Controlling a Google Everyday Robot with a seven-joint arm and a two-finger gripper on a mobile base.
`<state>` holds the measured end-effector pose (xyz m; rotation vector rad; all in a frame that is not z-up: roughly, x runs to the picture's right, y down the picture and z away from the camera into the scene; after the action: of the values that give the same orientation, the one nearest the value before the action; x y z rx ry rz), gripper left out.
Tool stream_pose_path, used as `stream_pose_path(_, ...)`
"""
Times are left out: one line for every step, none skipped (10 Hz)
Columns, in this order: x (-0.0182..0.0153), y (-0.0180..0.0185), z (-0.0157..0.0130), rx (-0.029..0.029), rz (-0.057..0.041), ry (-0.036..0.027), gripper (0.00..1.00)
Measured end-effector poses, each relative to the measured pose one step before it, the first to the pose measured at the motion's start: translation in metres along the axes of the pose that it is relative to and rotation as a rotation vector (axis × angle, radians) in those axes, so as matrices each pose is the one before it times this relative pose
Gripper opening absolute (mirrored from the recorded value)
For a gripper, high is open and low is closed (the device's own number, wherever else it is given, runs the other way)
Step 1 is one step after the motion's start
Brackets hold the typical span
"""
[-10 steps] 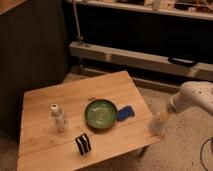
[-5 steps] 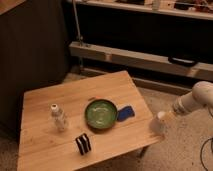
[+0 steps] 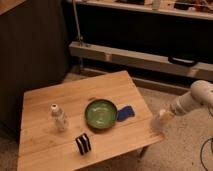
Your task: Place the ceramic cup over the eraser
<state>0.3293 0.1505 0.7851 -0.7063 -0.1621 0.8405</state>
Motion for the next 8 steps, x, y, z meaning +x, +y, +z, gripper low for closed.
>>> stream_pose_path(0.00242,0.00123,0.00195,-0.0205,0.00496,0.00197,0.08)
stream_pose_path(-0.00028,0.00041,0.00002,-0.0004,-0.00207,0.00064,0.02)
stream_pose_path(0.00062,-0.00027,-0.00072,0.00104,0.00104,0.0001,0.0)
stream_pose_path(0.00052,-0.00014,-0.00064,0.00074,0.00115,0.0001,0.0)
stream_pose_path(0.00062,-0.00022,-0.00006,0.00047,0.00085,0.0006,0.0)
stream_pose_path(0.00023,0.00054,-0.00039,0.00016,0.00033,0.00076,0.0)
stream_pose_path(-0.00381,0.0061,-0.00245,0.00231,-0.01372,-0.00877,0.0)
stream_pose_path(-0.0075,0.00643,-0.00805,0.01356,-0.02425,-0.01387,0.0)
